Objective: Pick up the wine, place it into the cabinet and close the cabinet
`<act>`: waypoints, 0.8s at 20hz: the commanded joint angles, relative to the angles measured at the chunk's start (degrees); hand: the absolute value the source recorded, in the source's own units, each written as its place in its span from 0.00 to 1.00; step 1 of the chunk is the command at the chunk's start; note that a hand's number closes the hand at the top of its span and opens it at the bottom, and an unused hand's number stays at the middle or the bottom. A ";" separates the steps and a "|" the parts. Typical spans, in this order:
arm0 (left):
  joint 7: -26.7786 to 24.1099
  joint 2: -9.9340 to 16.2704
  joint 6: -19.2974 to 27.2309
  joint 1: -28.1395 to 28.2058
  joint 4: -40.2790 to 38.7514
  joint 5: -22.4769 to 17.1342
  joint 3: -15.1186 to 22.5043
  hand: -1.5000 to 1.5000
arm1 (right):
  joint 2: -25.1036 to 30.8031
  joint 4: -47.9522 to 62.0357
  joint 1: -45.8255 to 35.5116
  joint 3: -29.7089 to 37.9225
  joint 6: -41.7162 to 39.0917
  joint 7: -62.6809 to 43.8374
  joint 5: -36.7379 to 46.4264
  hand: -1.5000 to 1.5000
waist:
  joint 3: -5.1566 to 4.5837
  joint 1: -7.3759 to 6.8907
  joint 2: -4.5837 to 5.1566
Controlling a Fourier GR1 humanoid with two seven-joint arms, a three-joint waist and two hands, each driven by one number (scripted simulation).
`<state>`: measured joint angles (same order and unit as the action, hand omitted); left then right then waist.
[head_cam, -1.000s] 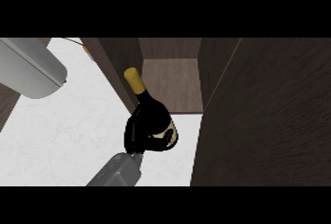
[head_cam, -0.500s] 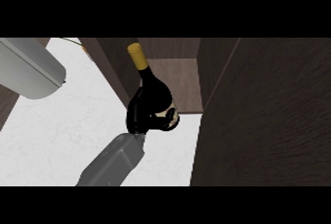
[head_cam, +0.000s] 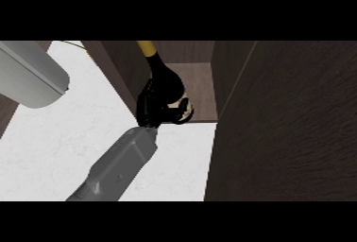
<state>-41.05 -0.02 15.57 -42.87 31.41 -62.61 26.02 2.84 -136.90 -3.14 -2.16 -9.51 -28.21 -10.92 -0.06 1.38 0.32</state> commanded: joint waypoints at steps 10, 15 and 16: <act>5.91 0.02 1.73 -14.73 -9.74 -2.46 -3.71 1.00 | 0.49 1.19 -2.17 -0.08 0.52 -0.96 0.72 0.00 | 0.02 0.58 0.14; 8.02 0.02 2.37 -16.55 -14.49 -4.75 -2.36 1.00 | -1.00 0.79 -1.49 -2.00 0.66 0.87 1.45 0.00 | -0.01 2.67 0.65; 7.28 0.02 1.35 -17.98 -16.89 -3.48 -2.59 1.00 | -1.93 2.94 -2.33 -3.39 1.02 2.05 3.15 0.00 | -0.01 2.18 0.74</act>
<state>-35.80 -0.03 16.60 -55.76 17.52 -64.86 25.04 1.86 -134.43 -5.14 -3.75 -8.95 -26.80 -9.36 -0.14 3.04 1.10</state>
